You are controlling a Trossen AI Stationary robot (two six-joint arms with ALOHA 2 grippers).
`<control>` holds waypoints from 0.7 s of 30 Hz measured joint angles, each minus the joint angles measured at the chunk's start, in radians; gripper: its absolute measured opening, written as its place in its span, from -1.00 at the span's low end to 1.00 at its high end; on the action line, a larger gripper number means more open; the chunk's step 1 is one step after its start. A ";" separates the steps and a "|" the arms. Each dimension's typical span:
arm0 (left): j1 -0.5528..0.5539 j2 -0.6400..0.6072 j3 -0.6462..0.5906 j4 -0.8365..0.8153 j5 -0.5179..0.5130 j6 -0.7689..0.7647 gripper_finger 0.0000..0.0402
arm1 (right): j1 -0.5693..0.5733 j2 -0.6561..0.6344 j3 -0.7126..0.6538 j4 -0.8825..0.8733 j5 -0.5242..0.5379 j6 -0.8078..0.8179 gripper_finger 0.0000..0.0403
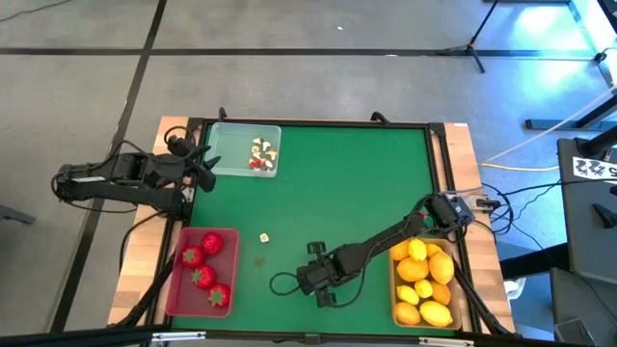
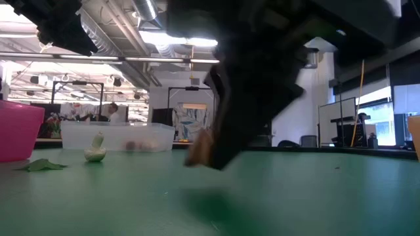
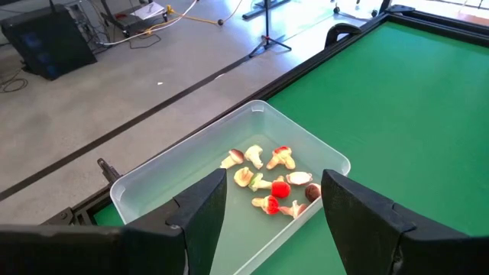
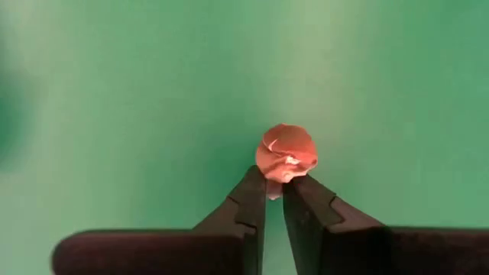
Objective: Sort produce into baskets
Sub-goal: Put the brown mushroom into the transparent bin
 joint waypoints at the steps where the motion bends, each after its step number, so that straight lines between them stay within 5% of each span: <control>1: 0.000 0.000 0.000 0.000 0.000 0.000 0.05 | -0.007 0.000 0.009 0.000 0.000 -0.015 -0.81; 13: 0.000 0.000 0.000 0.000 0.000 0.000 0.05 | -0.227 -0.001 0.128 0.022 0.096 -0.336 -0.81; 21: 0.000 0.000 0.000 0.000 0.000 0.000 0.05 | -0.452 -0.004 0.195 0.350 0.062 -0.443 -0.81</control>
